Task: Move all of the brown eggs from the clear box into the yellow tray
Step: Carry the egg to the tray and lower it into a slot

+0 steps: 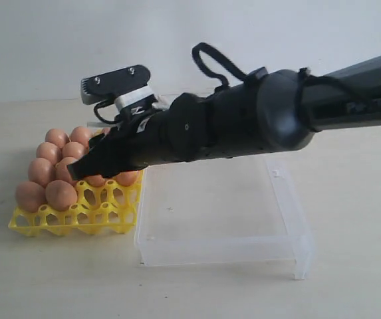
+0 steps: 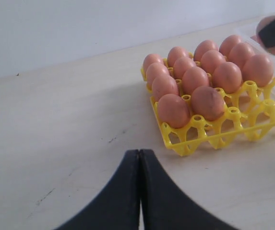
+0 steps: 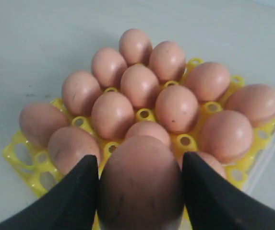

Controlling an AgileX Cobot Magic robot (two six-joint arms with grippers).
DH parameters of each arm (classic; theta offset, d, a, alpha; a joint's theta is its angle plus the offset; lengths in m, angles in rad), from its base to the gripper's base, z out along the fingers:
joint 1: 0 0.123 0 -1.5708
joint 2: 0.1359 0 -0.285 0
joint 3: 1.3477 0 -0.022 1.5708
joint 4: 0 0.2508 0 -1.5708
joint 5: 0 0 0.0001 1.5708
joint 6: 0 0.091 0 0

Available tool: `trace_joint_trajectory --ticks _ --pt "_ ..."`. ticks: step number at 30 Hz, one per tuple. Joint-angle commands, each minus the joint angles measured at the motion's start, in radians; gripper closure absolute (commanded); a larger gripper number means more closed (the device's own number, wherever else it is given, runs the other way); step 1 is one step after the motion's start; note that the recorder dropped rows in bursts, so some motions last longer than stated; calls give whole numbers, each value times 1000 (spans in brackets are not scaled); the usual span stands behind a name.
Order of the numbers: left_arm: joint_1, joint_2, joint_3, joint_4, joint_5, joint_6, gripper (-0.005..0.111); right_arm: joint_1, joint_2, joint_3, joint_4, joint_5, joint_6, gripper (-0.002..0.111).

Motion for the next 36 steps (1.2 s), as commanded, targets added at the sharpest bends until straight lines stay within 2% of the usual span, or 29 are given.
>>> trace_joint_trajectory --ticks 1,3,7,27,30,33,36 --pt "-4 -6 -4 -1 -6 0 107 6 75 -112 -92 120 135 108" --pt "-4 -6 -4 -1 -6 0 107 6 122 -186 -98 219 133 108" --pt "-4 -6 -4 -1 -6 0 107 6 191 -290 -98 284 136 108" --pt "-4 -6 -4 -1 -6 0 107 6 251 -319 -63 213 136 106" --pt "-4 -6 -4 -1 -6 0 107 6 251 -319 -63 188 129 99" --pt "-4 -6 -4 -1 -6 0 107 6 251 -319 -61 175 127 85" --pt "-4 -6 -4 -1 -6 0 107 6 251 -319 -61 173 127 66"
